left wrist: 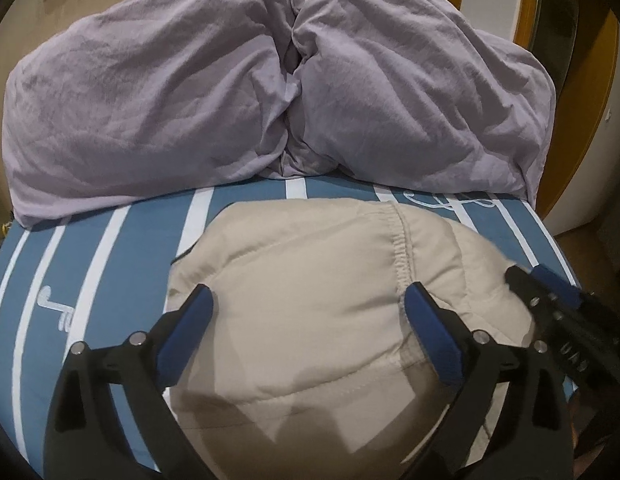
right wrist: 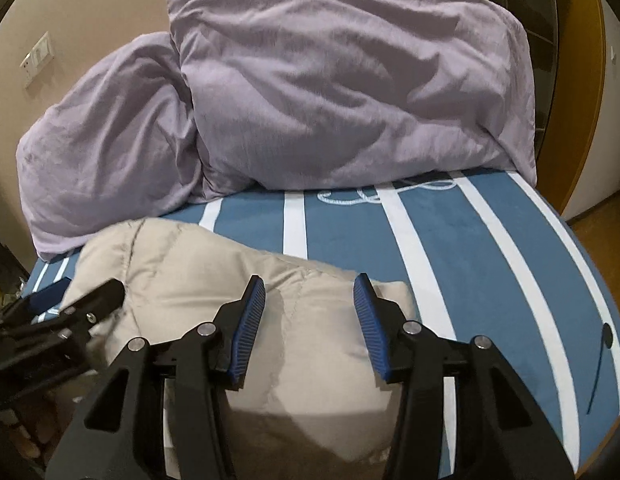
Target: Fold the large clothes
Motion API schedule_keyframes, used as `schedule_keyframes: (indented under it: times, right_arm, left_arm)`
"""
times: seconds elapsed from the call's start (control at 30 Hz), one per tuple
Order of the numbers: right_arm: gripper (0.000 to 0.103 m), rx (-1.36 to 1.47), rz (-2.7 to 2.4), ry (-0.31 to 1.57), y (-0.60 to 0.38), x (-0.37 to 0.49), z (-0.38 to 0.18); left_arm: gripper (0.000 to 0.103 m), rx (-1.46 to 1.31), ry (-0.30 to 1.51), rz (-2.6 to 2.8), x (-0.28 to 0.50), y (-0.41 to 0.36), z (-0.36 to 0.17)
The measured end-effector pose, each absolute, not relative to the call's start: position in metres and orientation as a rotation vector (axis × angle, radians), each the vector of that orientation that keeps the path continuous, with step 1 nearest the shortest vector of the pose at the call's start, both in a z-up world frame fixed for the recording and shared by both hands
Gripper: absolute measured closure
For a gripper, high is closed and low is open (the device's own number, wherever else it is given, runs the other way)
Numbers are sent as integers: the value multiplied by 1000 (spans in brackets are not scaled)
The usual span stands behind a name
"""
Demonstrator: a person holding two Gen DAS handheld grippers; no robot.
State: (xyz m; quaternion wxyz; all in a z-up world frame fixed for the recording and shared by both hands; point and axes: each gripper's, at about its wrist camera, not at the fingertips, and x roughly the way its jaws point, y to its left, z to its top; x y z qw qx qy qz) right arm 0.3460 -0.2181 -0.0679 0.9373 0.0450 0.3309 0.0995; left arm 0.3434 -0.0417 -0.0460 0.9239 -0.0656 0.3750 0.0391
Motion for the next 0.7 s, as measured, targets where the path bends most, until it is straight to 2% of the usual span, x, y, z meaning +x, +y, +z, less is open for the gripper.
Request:
schedule_keyframes:
  times: [0.7]
  right_arm:
    - [53,97,166,674,-210,357,-107]
  left_arm:
    - [2,-129,749,85,350,-44,-73]
